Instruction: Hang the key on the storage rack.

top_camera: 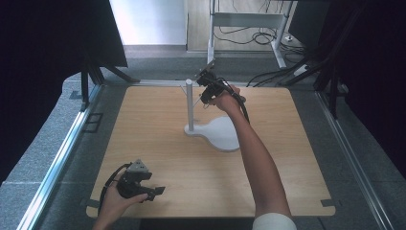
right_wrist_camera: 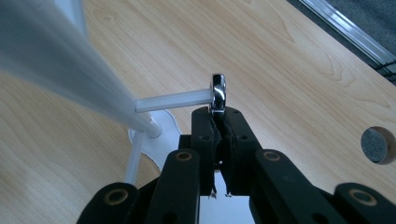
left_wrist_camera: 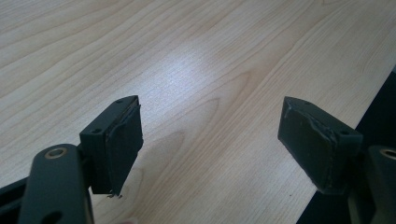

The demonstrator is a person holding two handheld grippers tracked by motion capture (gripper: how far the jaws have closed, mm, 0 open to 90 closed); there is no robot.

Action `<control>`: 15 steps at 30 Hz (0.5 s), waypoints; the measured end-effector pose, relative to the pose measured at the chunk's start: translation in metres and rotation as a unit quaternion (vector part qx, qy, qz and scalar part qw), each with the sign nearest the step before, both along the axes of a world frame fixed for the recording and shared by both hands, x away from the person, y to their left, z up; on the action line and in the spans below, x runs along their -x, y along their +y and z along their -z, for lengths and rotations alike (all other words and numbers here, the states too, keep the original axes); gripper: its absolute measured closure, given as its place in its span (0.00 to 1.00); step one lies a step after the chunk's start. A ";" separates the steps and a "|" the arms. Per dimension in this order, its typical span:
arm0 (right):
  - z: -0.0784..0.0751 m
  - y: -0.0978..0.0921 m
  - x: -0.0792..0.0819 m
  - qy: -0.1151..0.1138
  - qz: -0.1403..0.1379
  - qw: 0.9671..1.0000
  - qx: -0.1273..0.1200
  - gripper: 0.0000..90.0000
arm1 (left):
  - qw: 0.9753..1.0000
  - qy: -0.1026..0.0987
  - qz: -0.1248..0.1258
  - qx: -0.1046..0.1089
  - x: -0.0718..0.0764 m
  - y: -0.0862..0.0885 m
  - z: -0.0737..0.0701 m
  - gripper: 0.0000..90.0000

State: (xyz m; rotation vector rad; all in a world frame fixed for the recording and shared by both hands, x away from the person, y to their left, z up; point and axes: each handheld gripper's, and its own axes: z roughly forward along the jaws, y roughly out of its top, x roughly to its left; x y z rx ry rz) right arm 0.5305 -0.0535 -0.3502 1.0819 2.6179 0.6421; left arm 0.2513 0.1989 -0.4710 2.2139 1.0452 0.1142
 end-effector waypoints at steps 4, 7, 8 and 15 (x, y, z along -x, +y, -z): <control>0.003 0.000 0.007 0.000 -0.011 1.000 -0.006 0.89 | 1.000 0.002 0.002 -0.002 0.000 -0.002 0.001 0.25; 0.005 0.001 0.010 0.002 -0.018 1.000 -0.008 0.86 | 1.000 0.002 0.003 -0.003 0.000 -0.003 0.002 0.25; 0.005 0.001 0.013 0.002 -0.020 1.000 -0.011 0.85 | 1.000 0.002 0.004 -0.003 0.000 -0.004 0.002 0.25; 0.003 -0.008 0.029 -0.010 -0.021 0.999 -0.040 0.67 | 1.000 0.004 0.005 -0.004 0.000 -0.006 0.002 0.25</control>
